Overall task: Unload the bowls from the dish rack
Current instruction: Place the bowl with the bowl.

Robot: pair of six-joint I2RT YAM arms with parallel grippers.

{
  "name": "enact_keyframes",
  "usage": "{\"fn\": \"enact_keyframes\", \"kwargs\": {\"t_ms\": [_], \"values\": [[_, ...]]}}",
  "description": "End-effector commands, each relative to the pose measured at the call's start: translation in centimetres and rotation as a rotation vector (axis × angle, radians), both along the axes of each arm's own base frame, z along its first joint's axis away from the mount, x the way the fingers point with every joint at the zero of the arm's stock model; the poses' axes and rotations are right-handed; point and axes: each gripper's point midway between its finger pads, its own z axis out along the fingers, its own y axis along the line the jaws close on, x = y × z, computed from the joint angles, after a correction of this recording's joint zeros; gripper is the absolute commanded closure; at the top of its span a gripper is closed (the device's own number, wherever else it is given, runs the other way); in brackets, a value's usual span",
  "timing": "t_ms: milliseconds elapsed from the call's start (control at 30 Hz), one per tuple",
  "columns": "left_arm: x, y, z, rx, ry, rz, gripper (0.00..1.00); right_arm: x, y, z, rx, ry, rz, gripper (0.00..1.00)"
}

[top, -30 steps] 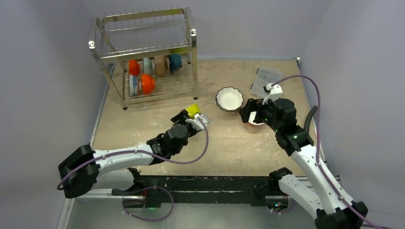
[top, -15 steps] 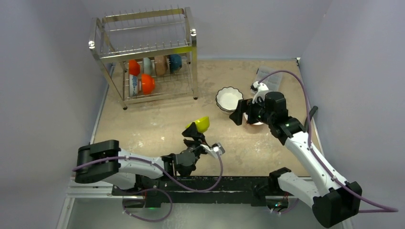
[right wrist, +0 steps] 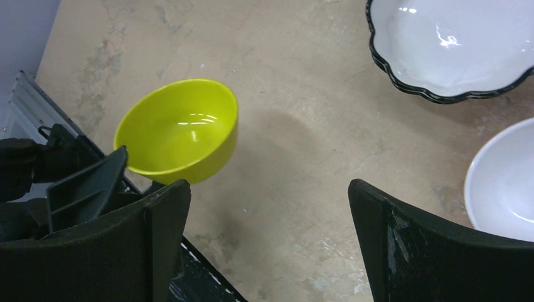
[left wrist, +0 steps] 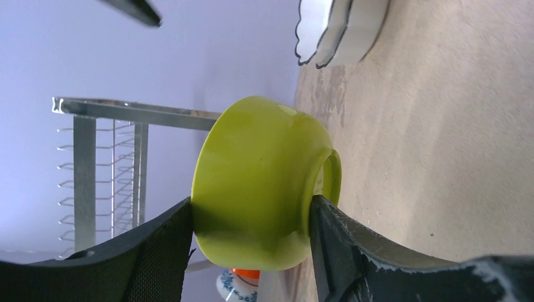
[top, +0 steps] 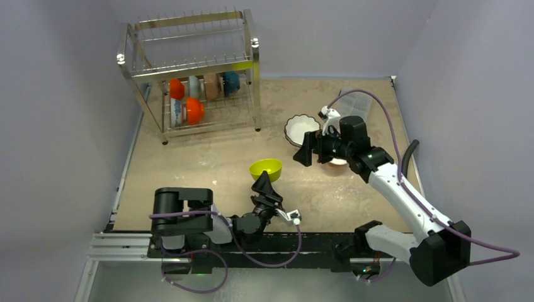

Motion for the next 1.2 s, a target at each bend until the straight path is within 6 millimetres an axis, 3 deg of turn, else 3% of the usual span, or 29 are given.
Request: {"fn": "enact_keyframes", "kwargs": {"t_ms": [0,333,633,1000,1167], "values": [[-0.5,0.3,4.1,-0.217,-0.08,0.0,1.0,0.1,2.3,2.4,0.039,-0.048,0.087,0.01],[-1.1,-0.6,3.9,-0.162,-0.098,-0.007,1.0,-0.3,6.1,0.2,-0.021,0.022,0.191,0.01],[-1.2,-1.0,4.1,-0.148,-0.107,0.0,1.0,-0.2,6.4,-3.4,-0.154,0.1,0.226,0.04],[-1.3,-1.5,4.5,-0.138,-0.12,-0.002,1.0,-1.7,7.8,-6.7,-0.204,0.188,0.34,0.25],[-1.3,-1.5,4.4,-0.131,-0.122,0.0,1.0,-1.8,8.2,-7.3,-0.211,0.206,0.373,0.4]]}}
